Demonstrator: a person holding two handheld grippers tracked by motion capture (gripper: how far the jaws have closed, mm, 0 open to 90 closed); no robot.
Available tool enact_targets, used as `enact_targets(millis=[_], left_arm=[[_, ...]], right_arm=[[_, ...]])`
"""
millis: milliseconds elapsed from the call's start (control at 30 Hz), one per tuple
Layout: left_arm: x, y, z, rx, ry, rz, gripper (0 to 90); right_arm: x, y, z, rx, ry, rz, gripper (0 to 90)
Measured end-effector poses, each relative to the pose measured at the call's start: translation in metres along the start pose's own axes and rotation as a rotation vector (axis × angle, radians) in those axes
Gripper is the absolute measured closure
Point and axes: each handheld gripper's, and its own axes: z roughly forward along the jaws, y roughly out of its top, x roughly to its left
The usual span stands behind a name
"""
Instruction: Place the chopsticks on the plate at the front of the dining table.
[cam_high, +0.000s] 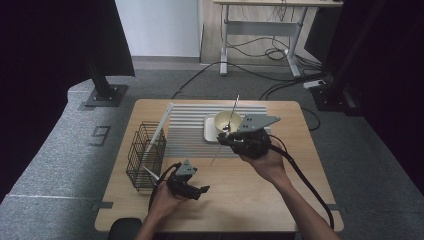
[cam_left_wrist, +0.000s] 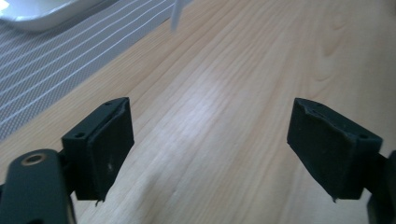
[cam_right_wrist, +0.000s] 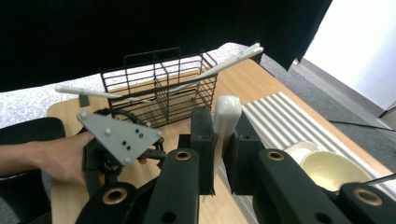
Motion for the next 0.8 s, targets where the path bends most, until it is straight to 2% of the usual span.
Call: enact_targets(millis=[100, 200, 333, 367, 433, 533, 633, 800], left_arm=[[-0.004, 0.002, -0.003, -0.020, 0.001, 0.019, 21.0], [-0.006, 0.004, -0.005, -0.045, -0.005, 0.016, 25.6], [-0.007, 0.004, -0.006, -0.066, 0.002, 0.030, 37.7], [-0.008, 0.004, -0.006, -0.066, 0.004, 0.041, 43.9], [-0.010, 0.003, -0.006, -0.073, -0.005, 0.055, 46.2], [-0.011, 0.003, -0.006, -0.088, -0.017, 0.069, 56.1], [-0.012, 0.003, -0.007, -0.106, -0.029, 0.081, 63.1], [-0.011, 0.002, -0.008, -0.114, -0.044, 0.076, 74.5]], right_arm=[[0.003, -0.003, 0.001, 0.003, 0.020, 0.007, 83.0], [0.008, -0.007, 0.003, 0.002, 0.048, 0.015, 83.0], [0.014, -0.010, 0.008, 0.012, 0.073, 0.018, 83.0], [0.017, -0.011, 0.012, 0.019, 0.087, 0.017, 83.0], [0.019, -0.012, 0.013, 0.020, 0.096, 0.017, 83.0], [0.022, -0.012, 0.018, 0.028, 0.119, 0.021, 83.0], [0.024, -0.013, 0.021, 0.035, 0.122, 0.021, 83.0], [0.025, -0.012, 0.024, 0.033, 0.132, 0.030, 83.1]])
